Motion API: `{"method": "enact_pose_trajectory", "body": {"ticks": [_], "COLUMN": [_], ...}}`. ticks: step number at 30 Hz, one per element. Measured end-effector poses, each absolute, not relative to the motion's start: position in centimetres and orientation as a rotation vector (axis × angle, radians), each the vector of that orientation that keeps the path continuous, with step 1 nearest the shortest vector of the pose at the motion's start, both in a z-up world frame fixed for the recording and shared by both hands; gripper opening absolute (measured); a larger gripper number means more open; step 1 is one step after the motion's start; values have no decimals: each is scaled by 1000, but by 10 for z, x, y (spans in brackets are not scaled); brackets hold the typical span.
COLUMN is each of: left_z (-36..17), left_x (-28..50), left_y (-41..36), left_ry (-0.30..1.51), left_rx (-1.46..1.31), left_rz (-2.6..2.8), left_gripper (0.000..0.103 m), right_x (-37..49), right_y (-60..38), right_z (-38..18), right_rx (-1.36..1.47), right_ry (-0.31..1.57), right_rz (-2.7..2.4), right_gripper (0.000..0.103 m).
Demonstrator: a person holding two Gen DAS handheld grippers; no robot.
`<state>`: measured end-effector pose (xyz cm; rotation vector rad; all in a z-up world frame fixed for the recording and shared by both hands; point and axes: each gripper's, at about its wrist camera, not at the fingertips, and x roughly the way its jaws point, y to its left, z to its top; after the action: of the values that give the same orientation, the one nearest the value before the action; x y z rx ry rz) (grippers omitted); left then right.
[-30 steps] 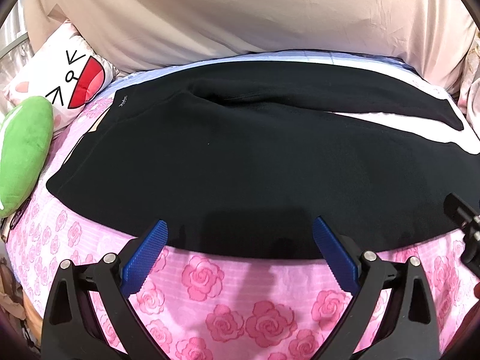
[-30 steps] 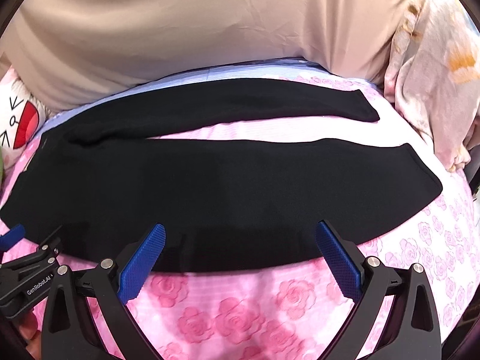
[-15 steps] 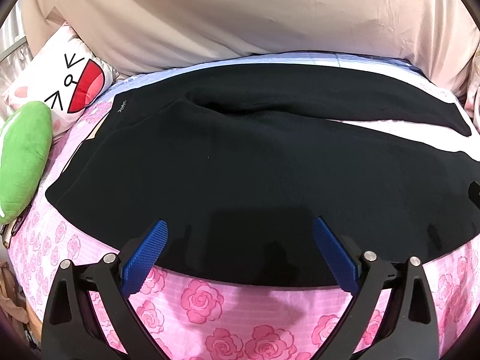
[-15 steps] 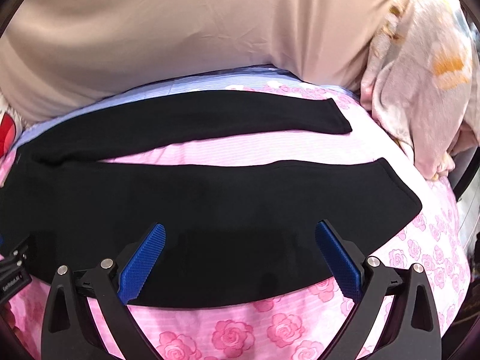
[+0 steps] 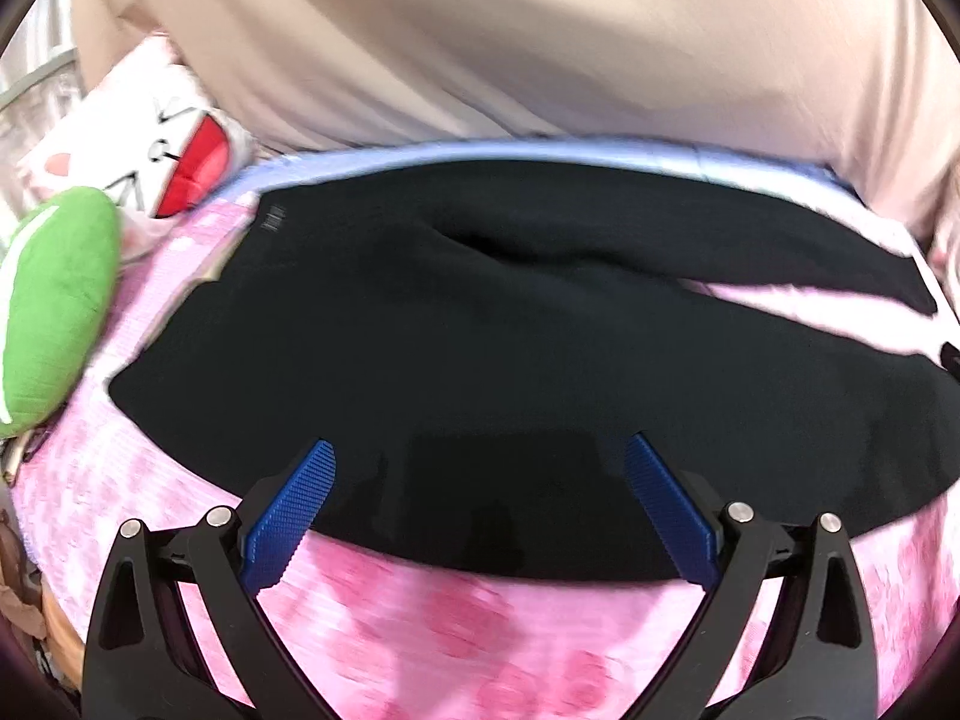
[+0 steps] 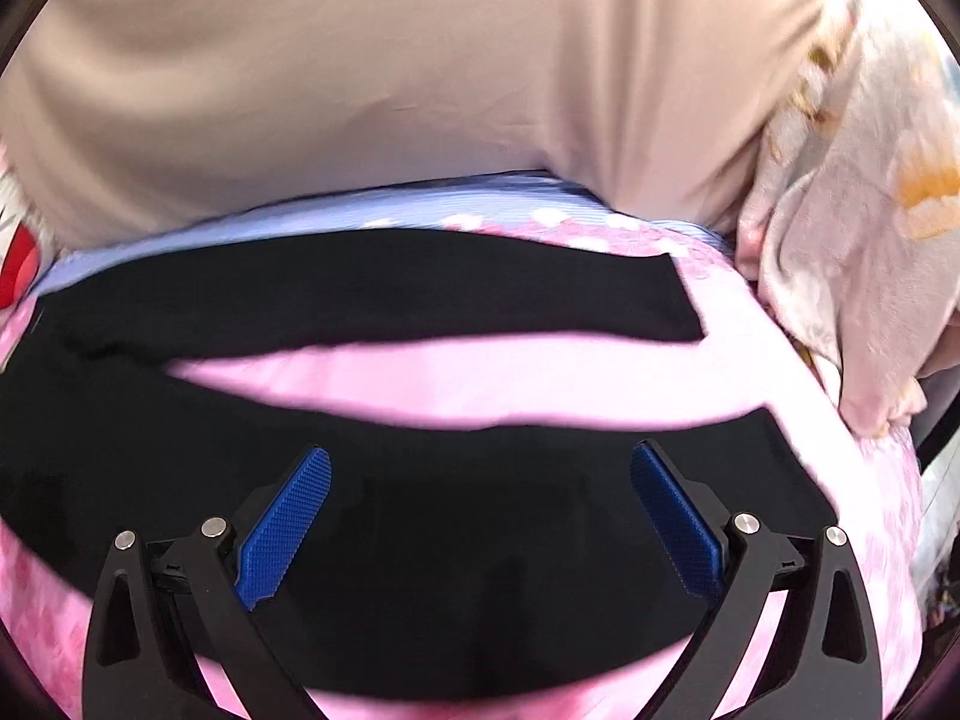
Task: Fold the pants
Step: 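Grasp the trouser leg hems with the right gripper while the left gripper grasps beside it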
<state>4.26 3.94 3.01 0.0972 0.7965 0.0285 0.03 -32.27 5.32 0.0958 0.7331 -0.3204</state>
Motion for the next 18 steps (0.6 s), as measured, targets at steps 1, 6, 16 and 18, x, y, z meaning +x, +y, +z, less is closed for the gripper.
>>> {"method": "enact_pose_trajectory", "body": {"ticks": [1,6,16,18], "left_z": [36,63,97,99], "left_x": [44,54,144,170], "left_y": [47,76,150,168], "left_ry": [772,656,732,739], "left_rx": [99,94,-60,-57], "left_rz": [54,168,227,292], "left_gripper": [96,96,98,98], "right_x": [8,70,172,182], "right_y": [-341,-451,-538,-543], "right_z": [54,59,16,9], "right_rx": [114,234,337,338], "right_ry": [738,755,856,876], "right_rz": [-320,-347,-341,-348], "right_gripper": [98,93,91,81]}}
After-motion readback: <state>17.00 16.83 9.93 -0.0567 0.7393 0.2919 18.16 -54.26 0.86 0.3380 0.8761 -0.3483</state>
